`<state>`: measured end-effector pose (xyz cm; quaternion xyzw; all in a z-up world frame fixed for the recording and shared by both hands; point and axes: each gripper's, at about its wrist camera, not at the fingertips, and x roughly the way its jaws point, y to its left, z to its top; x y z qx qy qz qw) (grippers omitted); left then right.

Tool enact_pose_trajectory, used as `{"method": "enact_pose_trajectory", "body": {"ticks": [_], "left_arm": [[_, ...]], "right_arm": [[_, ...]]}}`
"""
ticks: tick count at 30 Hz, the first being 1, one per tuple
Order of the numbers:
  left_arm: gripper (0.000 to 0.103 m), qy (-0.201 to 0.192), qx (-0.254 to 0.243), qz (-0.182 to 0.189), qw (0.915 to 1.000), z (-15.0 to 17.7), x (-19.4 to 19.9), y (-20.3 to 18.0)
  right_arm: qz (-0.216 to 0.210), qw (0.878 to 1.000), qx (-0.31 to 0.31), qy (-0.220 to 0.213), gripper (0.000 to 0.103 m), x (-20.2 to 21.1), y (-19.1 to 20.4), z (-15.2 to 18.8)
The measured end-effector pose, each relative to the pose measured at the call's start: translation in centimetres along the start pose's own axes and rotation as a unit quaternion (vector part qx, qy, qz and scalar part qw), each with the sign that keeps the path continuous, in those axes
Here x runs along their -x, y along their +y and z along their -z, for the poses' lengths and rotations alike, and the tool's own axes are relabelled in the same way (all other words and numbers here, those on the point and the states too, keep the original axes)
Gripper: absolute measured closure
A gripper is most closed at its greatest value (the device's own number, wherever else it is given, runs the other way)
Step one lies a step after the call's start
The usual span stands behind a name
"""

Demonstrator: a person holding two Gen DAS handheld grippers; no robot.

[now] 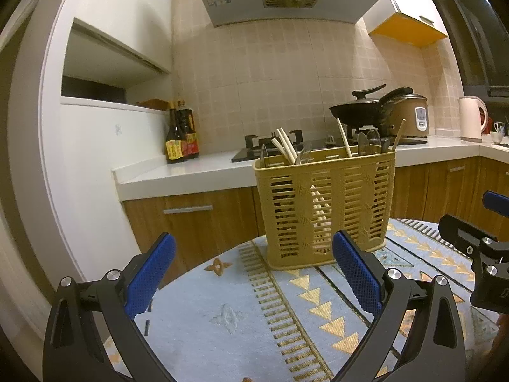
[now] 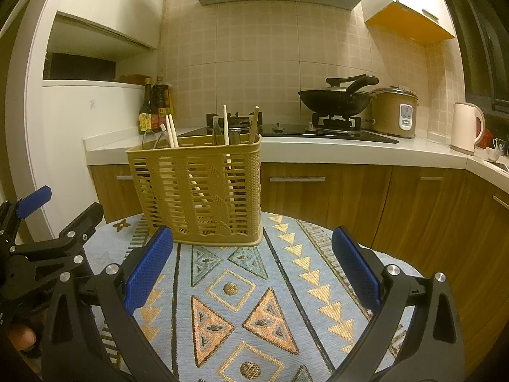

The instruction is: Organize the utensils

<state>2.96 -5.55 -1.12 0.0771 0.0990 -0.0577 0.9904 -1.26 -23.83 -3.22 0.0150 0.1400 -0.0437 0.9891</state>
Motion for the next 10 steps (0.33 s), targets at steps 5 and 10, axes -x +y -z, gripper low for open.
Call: {"method": "enact_pose_trajectory", "body": {"ticks": [5,10], "left_arm": [[0.007,0.010,0.020,0.011,0.9997,-0.1,-0.2,0.7],[0.007,0.022,0.032,0.012,0.9992,-0.1,-0.6,1.2]], "right_arm": [[0.001,1.000,0.001,-0.003,0.007,0.1,0.0,0.0],[-0.001,1.000,-0.001,-0.003,0.007,0.0,-0.2,0.0]]}}
